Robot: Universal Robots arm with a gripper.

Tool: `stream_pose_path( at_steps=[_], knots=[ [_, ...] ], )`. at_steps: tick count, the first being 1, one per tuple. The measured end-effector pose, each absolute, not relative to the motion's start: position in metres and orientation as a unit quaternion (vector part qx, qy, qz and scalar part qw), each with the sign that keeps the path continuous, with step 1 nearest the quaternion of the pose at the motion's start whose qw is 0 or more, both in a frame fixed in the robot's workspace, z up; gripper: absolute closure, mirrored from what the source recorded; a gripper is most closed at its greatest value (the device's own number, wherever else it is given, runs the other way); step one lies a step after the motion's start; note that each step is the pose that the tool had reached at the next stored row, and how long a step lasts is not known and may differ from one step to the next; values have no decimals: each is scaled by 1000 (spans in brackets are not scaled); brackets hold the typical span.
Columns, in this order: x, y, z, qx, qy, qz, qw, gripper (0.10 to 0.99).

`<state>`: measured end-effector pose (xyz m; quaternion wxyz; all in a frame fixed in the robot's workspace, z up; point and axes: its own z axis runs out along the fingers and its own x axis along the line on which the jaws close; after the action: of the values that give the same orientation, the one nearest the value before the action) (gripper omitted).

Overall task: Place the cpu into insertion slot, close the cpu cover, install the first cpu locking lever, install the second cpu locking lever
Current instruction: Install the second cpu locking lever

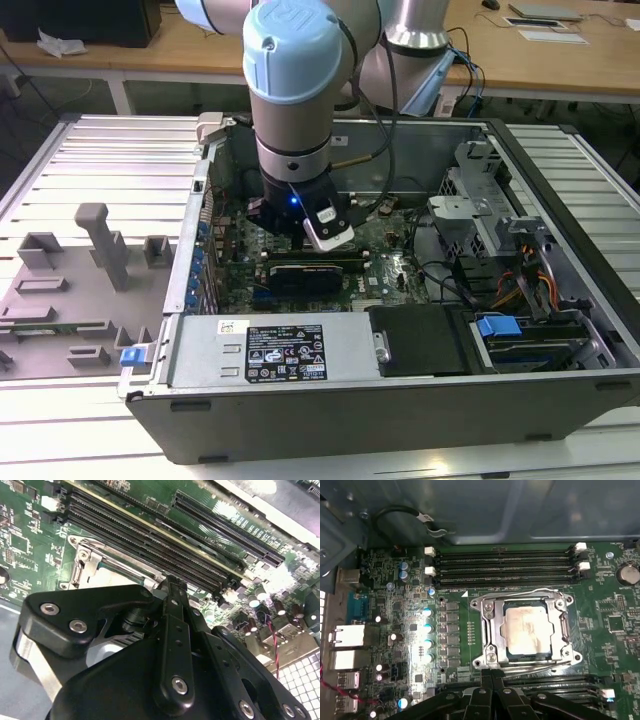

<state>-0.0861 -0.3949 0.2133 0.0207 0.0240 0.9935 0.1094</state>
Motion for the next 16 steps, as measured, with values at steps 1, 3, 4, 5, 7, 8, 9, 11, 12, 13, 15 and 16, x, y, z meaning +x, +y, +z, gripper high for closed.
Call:
stream_pose_path(
  at_steps=[1, 3, 4, 5, 7, 8, 9, 11, 12, 13, 15, 16],
  knots=[
    [-86, -394, 213, 24, 993, 109, 21, 980],
    [-87, -393, 211, 24, 993, 109, 20, 980],
    [-87, -393, 210, 24, 993, 110, 20, 980],
    [-87, -393, 209, 24, 993, 110, 20, 980],
    [-88, -392, 206, 24, 993, 111, 20, 980],
    [-89, -392, 205, 24, 993, 111, 20, 980],
    [-90, -391, 204, 24, 993, 112, 20, 980],
    [-90, -390, 202, 24, 993, 112, 20, 980],
    [-90, -389, 202, 24, 993, 113, 20, 980],
    [-91, -388, 201, 24, 993, 114, 20, 980],
    [-92, -387, 199, 24, 993, 114, 20, 980],
    [-92, -386, 198, 24, 993, 114, 20, 980]
  ],
)
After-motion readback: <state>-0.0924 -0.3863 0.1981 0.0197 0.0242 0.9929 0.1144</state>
